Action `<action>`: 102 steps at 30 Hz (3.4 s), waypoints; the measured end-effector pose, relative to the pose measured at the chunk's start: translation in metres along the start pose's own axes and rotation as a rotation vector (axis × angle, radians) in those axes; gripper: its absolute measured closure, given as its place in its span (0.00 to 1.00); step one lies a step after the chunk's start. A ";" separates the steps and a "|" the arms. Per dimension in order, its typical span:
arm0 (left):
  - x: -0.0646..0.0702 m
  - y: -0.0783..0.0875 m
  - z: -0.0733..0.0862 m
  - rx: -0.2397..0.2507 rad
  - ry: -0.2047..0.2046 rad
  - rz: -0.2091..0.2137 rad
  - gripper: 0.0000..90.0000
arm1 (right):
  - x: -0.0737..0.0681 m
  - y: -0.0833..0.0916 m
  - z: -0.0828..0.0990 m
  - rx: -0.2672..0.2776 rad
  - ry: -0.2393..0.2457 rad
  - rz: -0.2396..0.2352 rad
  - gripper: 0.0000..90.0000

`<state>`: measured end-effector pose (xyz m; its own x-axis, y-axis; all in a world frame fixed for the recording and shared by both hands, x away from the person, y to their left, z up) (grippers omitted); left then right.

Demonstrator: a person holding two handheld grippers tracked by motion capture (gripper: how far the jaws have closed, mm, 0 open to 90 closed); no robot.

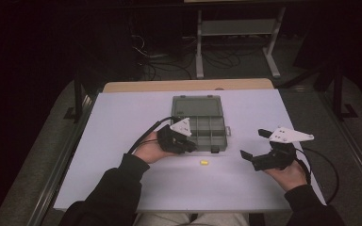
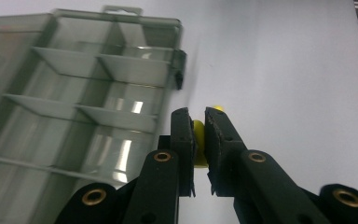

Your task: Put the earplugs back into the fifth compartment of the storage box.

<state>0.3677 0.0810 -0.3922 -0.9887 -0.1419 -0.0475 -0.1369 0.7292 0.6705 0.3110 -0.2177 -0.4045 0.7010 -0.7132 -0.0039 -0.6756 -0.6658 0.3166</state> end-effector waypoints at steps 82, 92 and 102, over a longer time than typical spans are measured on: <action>-0.037 0.027 0.021 0.136 0.186 -0.050 0.32 | -0.001 -0.006 0.003 -0.038 0.015 -0.004 0.00; -0.018 0.028 0.006 0.162 0.120 -0.037 0.29 | 0.000 -0.006 0.003 -0.035 0.014 -0.002 0.00; 0.000 0.021 -0.007 0.164 0.063 -0.007 0.25 | 0.000 -0.005 0.003 -0.032 0.013 -0.001 0.00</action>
<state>0.3654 0.0917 -0.3736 -0.9825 -0.1860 -0.0017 -0.1574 0.8265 0.5405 0.3136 -0.2147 -0.4086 0.7051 -0.7091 0.0082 -0.6671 -0.6593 0.3469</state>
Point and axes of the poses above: each handheld gripper's, and its own axes: y roughly backward along the jaws, z roughly out of its underside, x roughly to its right, the point moved 3 cm from there along -y, roughly forward along the jaws, and after that the axes turned 7 degrees about x, right-handed, at the moved point
